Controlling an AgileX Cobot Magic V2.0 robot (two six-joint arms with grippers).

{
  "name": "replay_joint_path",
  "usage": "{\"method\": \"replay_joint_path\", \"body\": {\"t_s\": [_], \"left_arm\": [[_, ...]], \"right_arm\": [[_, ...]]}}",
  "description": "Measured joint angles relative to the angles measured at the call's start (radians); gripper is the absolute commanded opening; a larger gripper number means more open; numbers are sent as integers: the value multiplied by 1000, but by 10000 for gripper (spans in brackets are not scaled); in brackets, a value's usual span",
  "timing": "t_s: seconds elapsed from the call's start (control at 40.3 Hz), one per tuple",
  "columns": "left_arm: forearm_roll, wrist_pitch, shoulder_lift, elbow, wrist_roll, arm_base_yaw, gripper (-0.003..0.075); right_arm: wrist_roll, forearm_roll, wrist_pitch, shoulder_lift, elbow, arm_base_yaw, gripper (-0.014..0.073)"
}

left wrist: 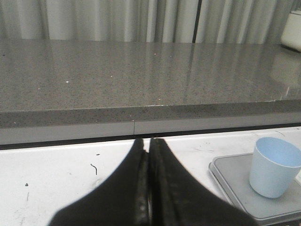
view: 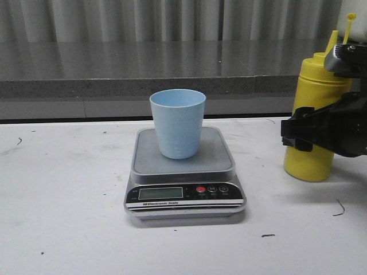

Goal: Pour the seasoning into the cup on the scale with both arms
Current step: 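Move the right gripper to the yellow squeeze bottle and grasp it, then lift the yellow bottle with the right gripper and tilt it nozzle-down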

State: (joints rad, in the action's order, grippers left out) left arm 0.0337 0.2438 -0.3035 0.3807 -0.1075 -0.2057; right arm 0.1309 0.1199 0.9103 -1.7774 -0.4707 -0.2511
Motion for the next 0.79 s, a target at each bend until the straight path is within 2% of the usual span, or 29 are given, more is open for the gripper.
{"method": "replay_joint_path", "body": {"t_s": [0.099,0.347,0.421,0.57,0.793], "left_arm": [[0,0,0,0,0,0,-20],[0,0,0,0,0,0,-20],[0,0,0,0,0,0,-20],[0,0,0,0,0,0,-20],[0,0,0,0,0,0,-20]], "right_arm": [[0,0,6,0,0,0,234],[-42,-24,-41,78,-4,0,234],[-105,-33,-109,129,-21,0,234],[-327,-38,-324,207,-114,0,234],[-617,-40,-587,224,-271,0,234]]}}
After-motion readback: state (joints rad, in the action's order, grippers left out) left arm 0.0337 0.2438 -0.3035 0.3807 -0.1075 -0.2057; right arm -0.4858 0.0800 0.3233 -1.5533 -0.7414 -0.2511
